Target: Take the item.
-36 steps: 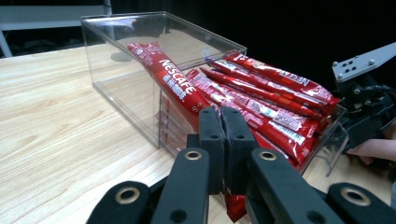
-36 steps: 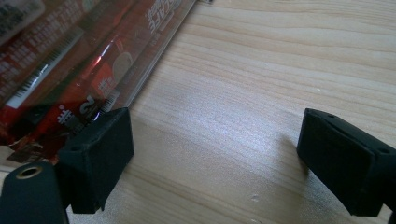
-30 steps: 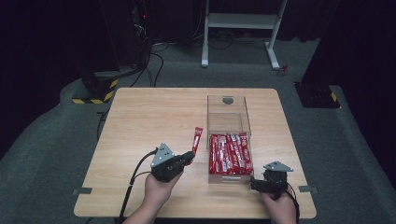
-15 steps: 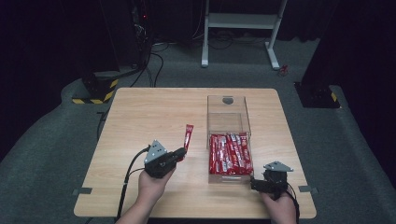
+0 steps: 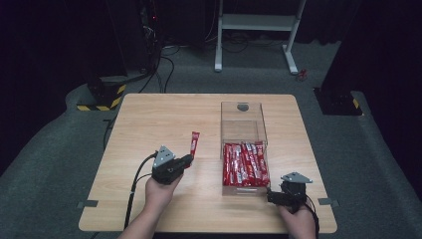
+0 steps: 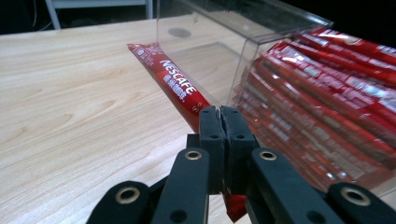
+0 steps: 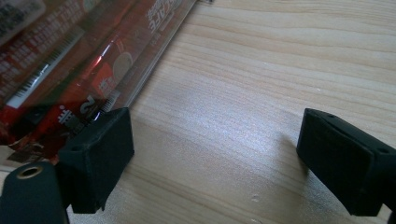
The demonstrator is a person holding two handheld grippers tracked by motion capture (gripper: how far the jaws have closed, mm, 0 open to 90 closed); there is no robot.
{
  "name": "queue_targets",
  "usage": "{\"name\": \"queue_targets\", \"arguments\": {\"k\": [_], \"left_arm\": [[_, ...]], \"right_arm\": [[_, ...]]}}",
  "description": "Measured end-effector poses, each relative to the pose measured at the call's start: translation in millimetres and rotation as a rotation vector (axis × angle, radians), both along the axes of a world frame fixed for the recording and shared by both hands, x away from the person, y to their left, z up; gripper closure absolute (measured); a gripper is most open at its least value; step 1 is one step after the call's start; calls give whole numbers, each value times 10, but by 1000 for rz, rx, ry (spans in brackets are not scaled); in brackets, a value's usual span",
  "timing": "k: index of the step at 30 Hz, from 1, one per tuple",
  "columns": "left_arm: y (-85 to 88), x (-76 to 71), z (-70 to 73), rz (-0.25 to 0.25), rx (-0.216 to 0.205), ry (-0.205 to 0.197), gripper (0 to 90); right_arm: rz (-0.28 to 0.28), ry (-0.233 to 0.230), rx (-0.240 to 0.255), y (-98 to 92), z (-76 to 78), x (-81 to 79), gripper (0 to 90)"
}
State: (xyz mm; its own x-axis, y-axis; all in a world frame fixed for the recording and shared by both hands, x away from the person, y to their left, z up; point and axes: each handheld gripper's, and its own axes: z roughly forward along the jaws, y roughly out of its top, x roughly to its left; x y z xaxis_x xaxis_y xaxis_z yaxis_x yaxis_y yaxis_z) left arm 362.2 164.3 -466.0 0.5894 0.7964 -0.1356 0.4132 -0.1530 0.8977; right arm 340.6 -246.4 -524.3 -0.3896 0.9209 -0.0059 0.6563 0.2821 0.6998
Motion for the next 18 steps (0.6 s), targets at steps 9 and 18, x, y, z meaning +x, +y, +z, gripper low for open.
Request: {"name": "queue_targets", "arguments": {"k": [9, 18], "left_arm": [[-31, 149, -175, 23, 17, 58, 883], [-74, 286, -326, 43, 35, 109, 883]], "right_arm": [[0, 0, 0, 0, 0, 0, 106], [3, -2, -1, -2, -1, 2, 107]]}}
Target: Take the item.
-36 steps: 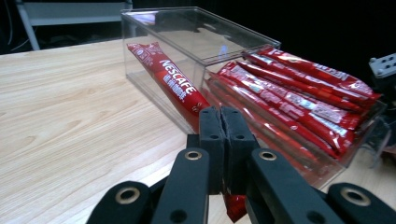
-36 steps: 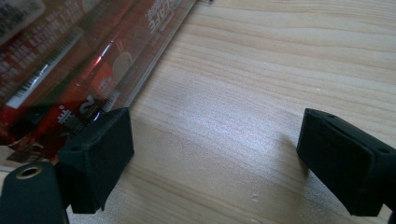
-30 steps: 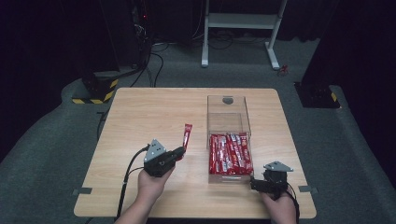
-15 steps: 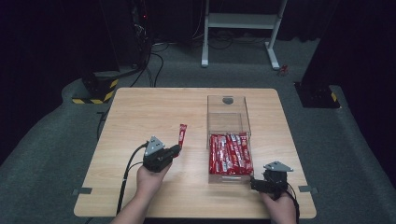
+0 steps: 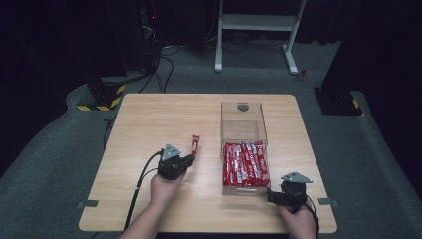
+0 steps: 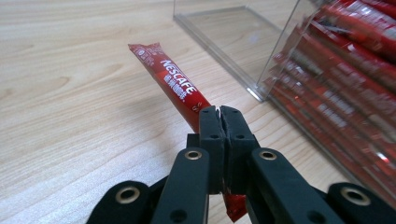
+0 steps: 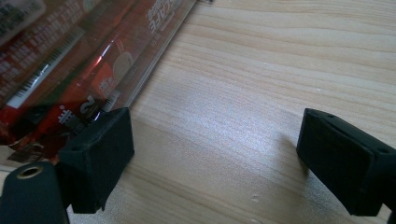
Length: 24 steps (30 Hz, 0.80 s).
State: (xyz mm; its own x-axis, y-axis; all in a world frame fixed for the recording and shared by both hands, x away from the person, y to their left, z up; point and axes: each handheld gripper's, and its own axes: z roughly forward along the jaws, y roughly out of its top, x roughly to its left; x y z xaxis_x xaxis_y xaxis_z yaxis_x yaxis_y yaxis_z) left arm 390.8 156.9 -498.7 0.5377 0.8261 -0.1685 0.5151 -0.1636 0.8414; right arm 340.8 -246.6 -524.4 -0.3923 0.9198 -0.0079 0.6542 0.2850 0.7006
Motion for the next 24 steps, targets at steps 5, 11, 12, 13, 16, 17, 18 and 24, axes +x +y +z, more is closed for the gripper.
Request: {"name": "queue_targets", "arguments": {"k": [5, 11, 12, 13, 16, 17, 18, 24], "left_arm": [[-27, 47, -73, 7, 11, 23, 883], [-43, 96, -140, 16, 20, 42, 882], [-44, 102, -150, 16, 27, 44, 882], [-49, 108, -161, 18, 31, 47, 882], [-54, 124, -190, 23, 36, 55, 881], [-54, 128, -197, 24, 39, 57, 881], [-54, 131, -204, 26, 39, 59, 880], [-54, 135, -211, 32, 36, 68, 856]], "right_arm": [[-3, 2, 2, 2, 1, -2, 107], [-2, 1, 1, 1, 1, -2, 108], [-3, 2, 2, 3, 1, -3, 108], [-2, 1, 2, 2, 1, -2, 108], [-2, 1, 1, 2, 1, -2, 108], [-2, 1, 2, 2, 1, -2, 108], [-2, 1, 2, 2, 1, -2, 108], [-1, 1, 2, 2, 1, -3, 110]]}}
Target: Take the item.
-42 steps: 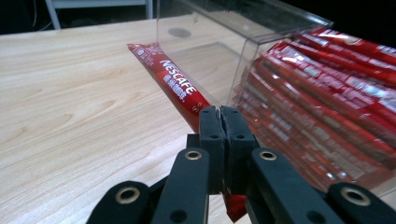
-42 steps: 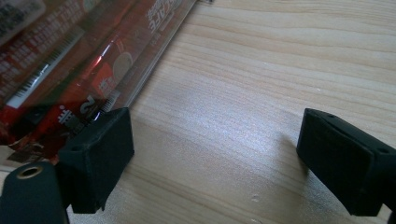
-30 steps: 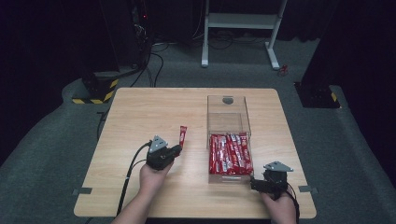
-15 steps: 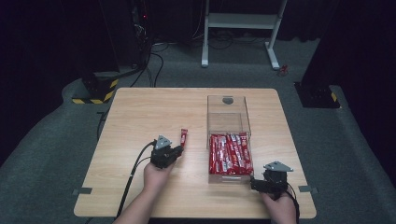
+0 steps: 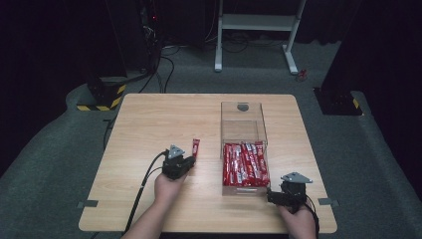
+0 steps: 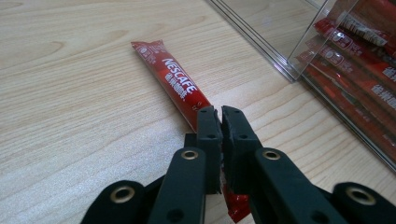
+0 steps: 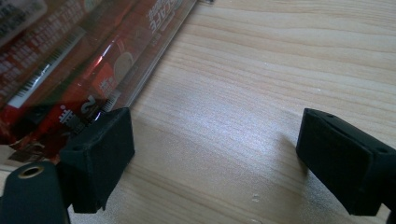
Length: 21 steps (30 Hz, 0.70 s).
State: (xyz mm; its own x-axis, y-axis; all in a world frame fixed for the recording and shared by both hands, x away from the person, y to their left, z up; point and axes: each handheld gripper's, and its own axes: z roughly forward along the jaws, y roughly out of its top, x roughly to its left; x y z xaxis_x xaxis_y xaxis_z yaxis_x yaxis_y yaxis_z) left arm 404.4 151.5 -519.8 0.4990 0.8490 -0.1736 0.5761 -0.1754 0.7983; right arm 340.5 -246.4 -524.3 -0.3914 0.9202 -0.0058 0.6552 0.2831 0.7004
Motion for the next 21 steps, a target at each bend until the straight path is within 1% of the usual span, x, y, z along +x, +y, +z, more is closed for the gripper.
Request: {"name": "queue_targets", "arguments": {"k": [1, 4, 9, 11, 13, 14, 21], "left_arm": [[3, -2, 3, -1, 2, -1, 846], [8, -15, 13, 1, 15, -10, 743], [51, -53, 44, 3, 7, -25, 602], [74, -63, 59, -7, 4, -22, 546], [101, -78, 80, -11, 2, -30, 511], [116, -91, 93, -13, -6, -32, 497], [220, -143, 141, -21, 2, -37, 410]], "right_arm": [[2, -1, -1, -1, 0, 1, 110], [-3, 3, 2, 3, 0, -2, 111], [-3, 2, 2, 3, 0, -3, 111], [-4, 3, 3, 3, 0, -3, 111], [-1, 1, 1, 1, 0, -1, 111], [-2, 2, 2, 2, 0, -2, 111], [-2, 0, 1, 3, -1, -2, 112]]}}
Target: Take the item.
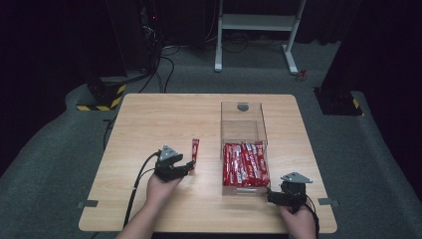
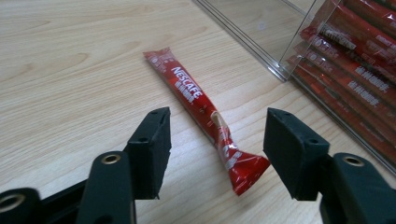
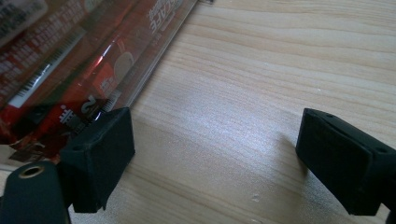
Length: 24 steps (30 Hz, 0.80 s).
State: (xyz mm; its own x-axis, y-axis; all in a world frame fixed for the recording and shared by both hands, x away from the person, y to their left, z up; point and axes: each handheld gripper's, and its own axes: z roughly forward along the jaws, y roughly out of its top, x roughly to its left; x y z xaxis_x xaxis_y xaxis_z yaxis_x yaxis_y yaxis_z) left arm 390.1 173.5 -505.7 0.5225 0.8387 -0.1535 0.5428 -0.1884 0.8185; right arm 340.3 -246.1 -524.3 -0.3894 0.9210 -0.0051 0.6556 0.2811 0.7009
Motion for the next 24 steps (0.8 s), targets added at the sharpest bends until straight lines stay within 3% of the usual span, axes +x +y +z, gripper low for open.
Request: {"name": "queue_targets", "arguments": {"k": [8, 22, 24], "left_arm": [[244, -59, -28, 18, -4, 12, 339], [883, -285, -97, 68, 88, 39, 311], [980, -329, -98, 74, 117, 45, 310]], "right_arm": [[0, 0, 0, 0, 0, 0, 112], [2, -1, -2, -1, 1, -2, 114], [1, -1, -2, 0, 1, -3, 114]]}}
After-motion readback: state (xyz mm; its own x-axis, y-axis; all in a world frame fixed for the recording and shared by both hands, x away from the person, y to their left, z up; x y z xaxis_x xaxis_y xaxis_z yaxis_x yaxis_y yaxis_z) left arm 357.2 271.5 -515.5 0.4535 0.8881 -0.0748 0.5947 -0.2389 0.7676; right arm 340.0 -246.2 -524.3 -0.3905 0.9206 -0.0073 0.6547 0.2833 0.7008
